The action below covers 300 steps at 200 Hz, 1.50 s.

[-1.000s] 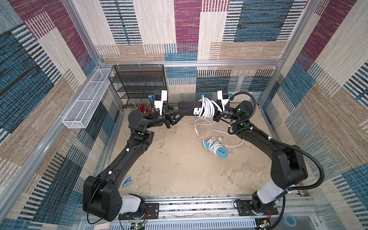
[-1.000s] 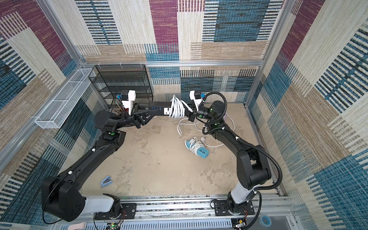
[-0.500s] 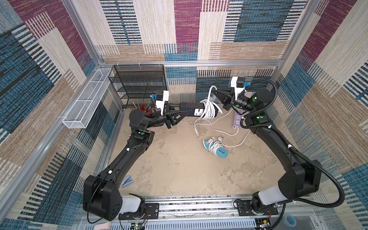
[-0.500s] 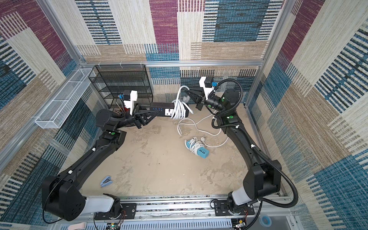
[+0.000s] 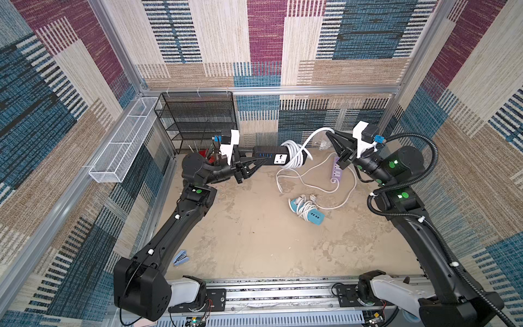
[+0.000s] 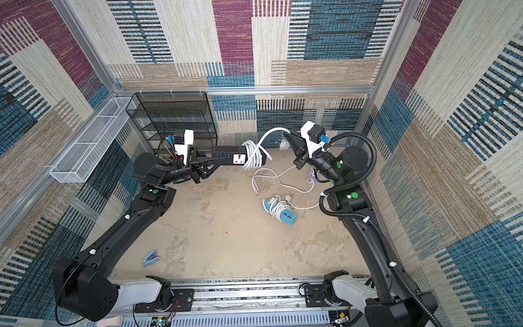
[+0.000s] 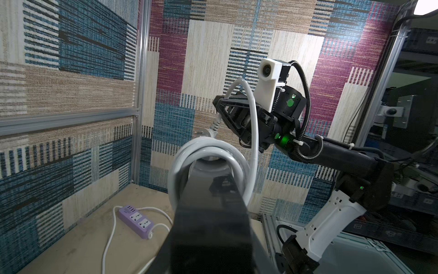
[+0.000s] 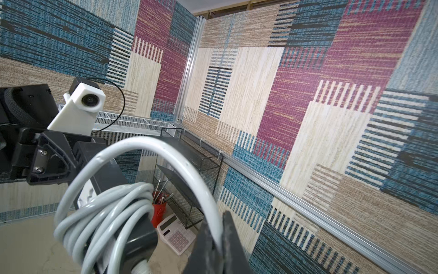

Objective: Unwrap the cord wrapped around the power strip
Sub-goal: Unwrap the power cord from the power strip.

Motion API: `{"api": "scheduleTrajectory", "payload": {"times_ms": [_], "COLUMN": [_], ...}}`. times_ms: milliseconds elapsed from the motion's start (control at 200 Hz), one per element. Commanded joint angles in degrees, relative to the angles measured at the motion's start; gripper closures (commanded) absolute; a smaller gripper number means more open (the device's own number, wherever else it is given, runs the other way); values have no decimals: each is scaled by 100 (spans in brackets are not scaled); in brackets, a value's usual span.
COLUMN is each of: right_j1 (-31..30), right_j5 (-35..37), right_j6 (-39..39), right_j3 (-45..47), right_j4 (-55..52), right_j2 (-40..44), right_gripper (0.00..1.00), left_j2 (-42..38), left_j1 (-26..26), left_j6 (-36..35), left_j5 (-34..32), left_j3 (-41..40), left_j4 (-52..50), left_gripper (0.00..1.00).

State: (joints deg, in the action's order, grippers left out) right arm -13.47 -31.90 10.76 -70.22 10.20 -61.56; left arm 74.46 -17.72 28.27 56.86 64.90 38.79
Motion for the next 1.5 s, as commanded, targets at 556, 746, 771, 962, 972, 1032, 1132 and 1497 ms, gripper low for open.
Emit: {"api": "scheduleTrajectory", "payload": {"times_ms": [556, 746, 771, 962, 972, 1032, 1132, 1497], "right_j1": [-1470, -1534, -1550, -1662, -1666, -1676, -1680, -1375], "right_j5": [-838, -949, -950, -871, -873, -844, -741, -637], "right_j6": [-594, -956, -985, -1262, -1279, -1415, -1613, -1845], "right_j3": [1421, 1873, 1881, 1687, 1673, 1580, 1432, -43], "right_j4": [-840, -51, 35, 833, 881, 1212, 1771, 2567], "right_j2": [139, -339, -425, -1344, -1390, -1696, -2201, -3821], "right_gripper": [100, 100, 100, 100, 100, 100, 100, 100], "left_j2": [-678, -642, -624, -380, -368, -294, -263, -109], "left_j1": [225, 225, 225, 227, 227, 217, 185, -246], "left_j6": [-1080, -804, -735, -36, 8, 199, 310, 451], "left_j5": [-1873, -1815, -1804, -1603, -1605, -1518, -1437, -1096], "left_j3": [-407, -417, -432, -437, -431, -439, -424, -356], "left_j4": [-321, 8, 81, 728, 758, 948, 1040, 1143], "left_gripper": [100, 100, 100, 100, 100, 100, 100, 100]}}
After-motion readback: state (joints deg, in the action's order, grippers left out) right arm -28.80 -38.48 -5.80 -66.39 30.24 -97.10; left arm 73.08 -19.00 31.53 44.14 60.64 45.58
